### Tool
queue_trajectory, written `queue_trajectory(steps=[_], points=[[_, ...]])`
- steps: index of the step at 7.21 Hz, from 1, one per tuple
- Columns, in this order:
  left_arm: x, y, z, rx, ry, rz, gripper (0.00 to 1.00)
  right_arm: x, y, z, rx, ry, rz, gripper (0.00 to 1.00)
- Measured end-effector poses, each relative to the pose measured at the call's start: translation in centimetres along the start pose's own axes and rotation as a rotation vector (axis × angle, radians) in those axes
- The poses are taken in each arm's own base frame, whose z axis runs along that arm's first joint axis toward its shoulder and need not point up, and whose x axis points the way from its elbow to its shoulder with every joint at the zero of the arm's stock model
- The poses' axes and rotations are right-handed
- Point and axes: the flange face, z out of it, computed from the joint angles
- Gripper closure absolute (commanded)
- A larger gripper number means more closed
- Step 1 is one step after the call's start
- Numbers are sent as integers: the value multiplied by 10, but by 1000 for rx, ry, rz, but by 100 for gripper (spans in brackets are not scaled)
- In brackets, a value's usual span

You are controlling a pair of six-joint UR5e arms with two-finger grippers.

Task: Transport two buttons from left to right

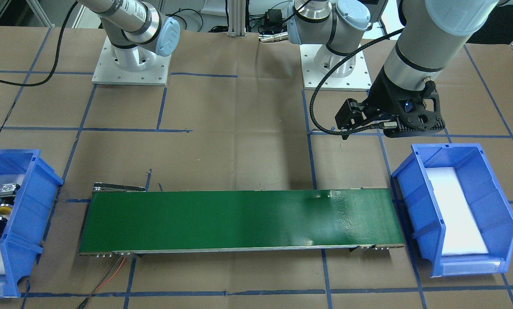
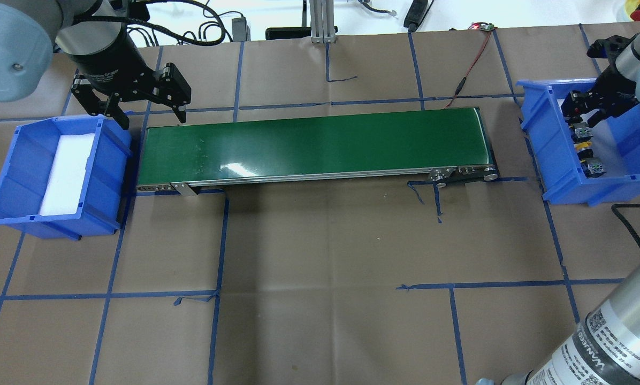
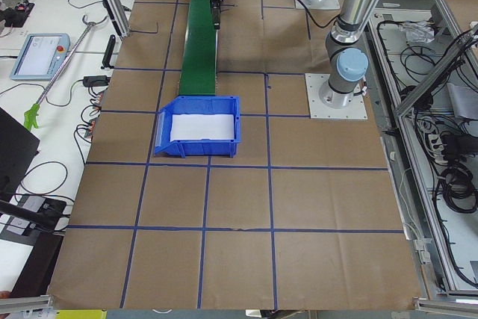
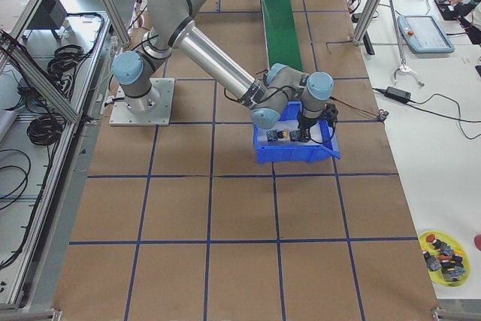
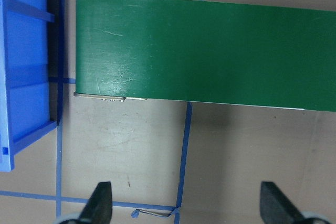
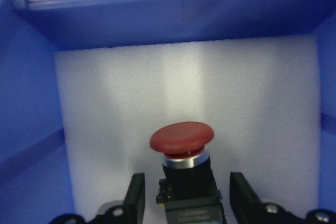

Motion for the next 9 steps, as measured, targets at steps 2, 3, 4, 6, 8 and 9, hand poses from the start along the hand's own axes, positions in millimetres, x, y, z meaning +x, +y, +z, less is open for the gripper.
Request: queue_trajectory(steps=[2, 3, 4, 6, 8, 9], points=[[0, 0, 0, -1, 0, 0, 0, -1, 1, -18, 18, 11, 2, 1], [0, 0, 0, -1, 0, 0, 0, -7, 6, -42, 38, 21, 2, 1], [0, 0, 0, 0, 0, 0, 0, -17, 13, -78, 69, 32, -3, 0], [0, 1, 0, 0, 0, 0, 0, -62, 34, -157, 138, 15, -46, 0], [0, 0, 0, 0, 1, -1, 0, -160, 65, -217, 131, -34, -171, 0], [0, 0, 0, -1, 1, -1, 0, -204, 82, -236, 108, -31, -224, 0]])
